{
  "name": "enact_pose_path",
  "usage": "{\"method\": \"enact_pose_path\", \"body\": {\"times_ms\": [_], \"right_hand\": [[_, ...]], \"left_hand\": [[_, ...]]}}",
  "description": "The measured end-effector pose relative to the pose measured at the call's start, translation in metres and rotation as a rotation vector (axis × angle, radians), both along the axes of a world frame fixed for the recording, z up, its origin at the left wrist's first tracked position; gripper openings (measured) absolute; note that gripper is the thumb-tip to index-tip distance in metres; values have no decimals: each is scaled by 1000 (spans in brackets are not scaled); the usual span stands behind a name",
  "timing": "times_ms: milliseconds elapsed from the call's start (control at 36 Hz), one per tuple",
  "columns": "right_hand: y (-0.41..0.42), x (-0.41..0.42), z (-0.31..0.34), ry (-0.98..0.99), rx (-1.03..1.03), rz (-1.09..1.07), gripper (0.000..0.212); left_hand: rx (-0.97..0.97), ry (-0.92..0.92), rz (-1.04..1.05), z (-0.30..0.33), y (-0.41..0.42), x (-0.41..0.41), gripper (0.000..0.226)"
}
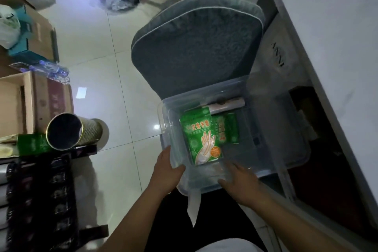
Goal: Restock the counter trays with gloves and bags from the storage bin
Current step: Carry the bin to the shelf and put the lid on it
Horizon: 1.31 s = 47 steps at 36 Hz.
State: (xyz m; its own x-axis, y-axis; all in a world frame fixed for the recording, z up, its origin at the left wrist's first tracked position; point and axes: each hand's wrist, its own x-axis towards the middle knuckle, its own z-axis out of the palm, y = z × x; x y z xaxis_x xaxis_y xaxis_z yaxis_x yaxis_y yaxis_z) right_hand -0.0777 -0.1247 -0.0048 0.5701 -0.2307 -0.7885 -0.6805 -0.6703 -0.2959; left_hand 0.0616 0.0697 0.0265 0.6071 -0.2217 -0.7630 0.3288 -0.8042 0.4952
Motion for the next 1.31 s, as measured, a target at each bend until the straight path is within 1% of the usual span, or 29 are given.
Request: {"method": "enact_pose_path", "body": {"times_ms": [83, 222, 333, 389, 500, 583, 639, 722, 944, 1056, 1139, 1194, 1250, 1306], "right_hand": [[-2, 4, 6, -23, 19, -20, 70], [-9, 18, 28, -119, 34, -164, 69], [-12, 20, 48, -237, -61, -305, 64], [-10, 13, 60, -263, -96, -383, 63], [5, -15, 84, -283, -182, -543, 69], [32, -43, 100, -315, -242, -697, 67], [55, -62, 108, -321, -258, -793, 66], [93, -90, 114, -305, -288, -957, 70], [197, -150, 140, -368, -380, -1409, 64], [229, -170, 151, -367, -391, -1510, 66], [241, -182, 153, -351, -429, -1545, 67], [244, -185, 153, -352, -441, -1553, 66], [244, -184, 153, -364, -451, -1537, 65], [240, -180, 150, -365, -447, -1494, 65]], "left_hand": [[-30, -9, -59, 6, -7, 6, 78], [-8, -79, -185, 23, -11, 14, 83], [-44, -141, -320, 33, -13, 29, 82], [-82, -158, -375, 37, -14, 35, 80], [-186, -188, -472, 45, -16, 45, 78], [-252, -178, -569, 50, -13, 43, 78], [-263, -152, -631, 49, -6, 39, 79], [-277, -147, -741, 43, 5, 28, 80], [-382, -100, -1046, 45, 2, -38, 81], [-426, -118, -1152, 44, -7, -63, 81], [-401, -148, -1172, 36, -9, -71, 83], [-347, -166, -1110, 25, -9, -67, 84], [-264, -172, -977, 12, -7, -55, 85], [-157, -183, -778, -3, -2, -36, 88]]}}
